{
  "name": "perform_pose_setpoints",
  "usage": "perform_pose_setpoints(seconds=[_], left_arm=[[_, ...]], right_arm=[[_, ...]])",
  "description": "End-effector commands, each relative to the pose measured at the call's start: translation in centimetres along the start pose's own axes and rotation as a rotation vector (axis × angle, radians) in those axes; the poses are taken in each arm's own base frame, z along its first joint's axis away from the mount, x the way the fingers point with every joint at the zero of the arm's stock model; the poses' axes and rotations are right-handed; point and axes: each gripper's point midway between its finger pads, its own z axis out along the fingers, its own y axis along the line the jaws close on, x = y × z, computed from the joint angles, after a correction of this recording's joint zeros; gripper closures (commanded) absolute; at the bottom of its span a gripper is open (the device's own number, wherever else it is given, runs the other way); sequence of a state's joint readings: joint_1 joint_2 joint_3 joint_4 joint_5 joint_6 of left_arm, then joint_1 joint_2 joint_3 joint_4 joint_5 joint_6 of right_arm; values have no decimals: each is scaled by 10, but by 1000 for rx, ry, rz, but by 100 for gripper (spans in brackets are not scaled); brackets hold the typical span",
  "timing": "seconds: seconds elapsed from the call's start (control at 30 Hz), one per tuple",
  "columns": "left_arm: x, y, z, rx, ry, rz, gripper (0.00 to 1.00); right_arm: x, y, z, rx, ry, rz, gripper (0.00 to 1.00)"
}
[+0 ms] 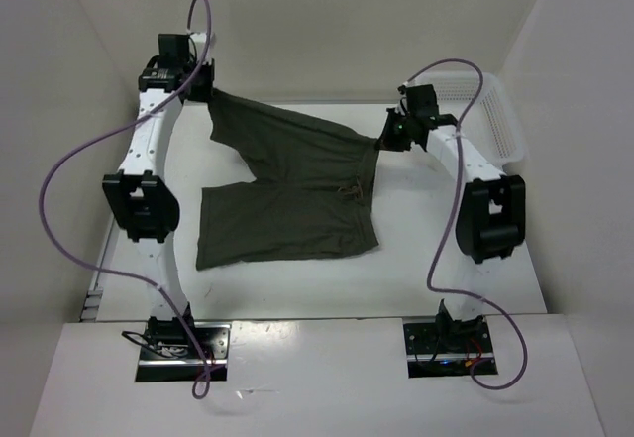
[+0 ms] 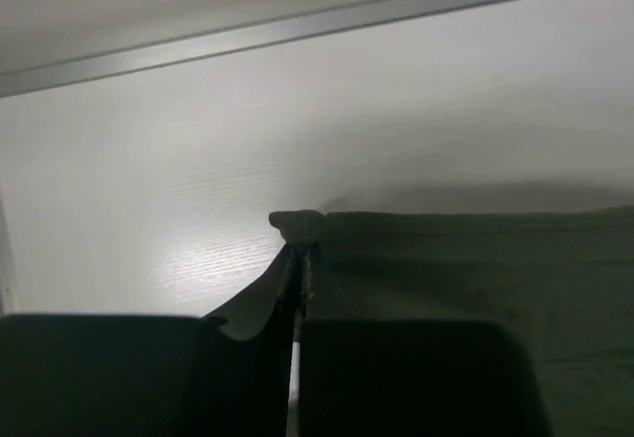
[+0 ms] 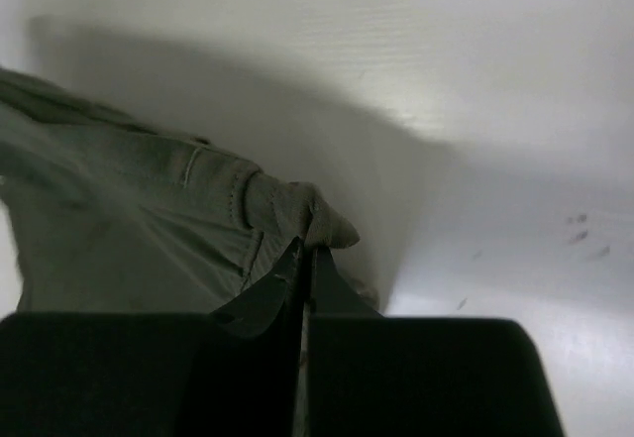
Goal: Fold and stack the shorts
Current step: Fold the shorts
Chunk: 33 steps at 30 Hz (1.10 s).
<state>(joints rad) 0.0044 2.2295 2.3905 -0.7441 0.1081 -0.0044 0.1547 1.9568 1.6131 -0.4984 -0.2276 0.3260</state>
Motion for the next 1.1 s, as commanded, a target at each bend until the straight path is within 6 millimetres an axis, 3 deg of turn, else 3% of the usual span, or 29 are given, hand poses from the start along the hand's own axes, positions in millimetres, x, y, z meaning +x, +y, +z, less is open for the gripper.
perform_pose_setpoints(seconds=[0.0,0.03,0.07,0.1,0.13,0.17,0.2,0.23,0.27,0.3,0.37,0.4,0.47,0.53,0.67,0.7,0.77,0.83,0.93,1.0,1.07], left_arm=[[45,-1,-58,1,120,-27,100],[39,-3,-88,-20,67,-18,100],[58,-13,-93,-24,92,-4,100],[118,-17,-89,-29,217,-9,100],[121,-19,-114,-40,186,-5,100],[139,-25,-120,-31,215,0,100],[156,-27,-125,-29,242,-3,100],[168,-29,-139,-28,250,-4,100],[202,-31,-140,-23,319,-10,100],[213,-32,-144,-22,337,-12,100],[226,-40,-157,6,333,-17,100],[246,-46,-159,27,372,-15,100],[257,-53,-167,46,379,-12,100],[280,-55,-176,49,429,-17,97],[306,-52,-184,26,465,-16,97],[309,-50,-187,12,471,-13,97],[307,-48,-189,2,461,-9,97],[295,-44,-190,-24,426,-1,97],[269,-42,-199,-23,387,-8,99],[271,-45,-208,-13,407,-12,99],[288,-47,-212,-11,438,-14,97]], right_arm=[[-9,26,-53,-101,-111,-29,100],[4,30,-66,-114,-121,-40,100],[15,32,-72,-117,-112,-45,100],[39,23,-71,-106,-80,-26,100],[53,29,-75,-117,-64,-39,100],[55,38,-92,-143,-102,-50,100],[81,33,-88,-139,-62,-44,100],[99,43,-90,-160,-36,-70,100],[105,53,-100,-188,-49,-83,100],[129,52,-97,-186,-3,-71,100],[157,62,-100,-207,49,-82,100],[169,61,-102,-208,67,-66,100],[182,54,-107,-193,94,-51,100],[191,46,-117,-163,107,-32,100],[188,57,-132,-165,68,-8,92],[191,49,-134,-118,82,9,92],[190,49,-138,-94,101,30,95],[197,46,-142,-68,140,59,100],[205,38,-156,-22,156,112,100],[210,37,-162,-6,170,160,100],[229,32,-167,13,235,181,100]])
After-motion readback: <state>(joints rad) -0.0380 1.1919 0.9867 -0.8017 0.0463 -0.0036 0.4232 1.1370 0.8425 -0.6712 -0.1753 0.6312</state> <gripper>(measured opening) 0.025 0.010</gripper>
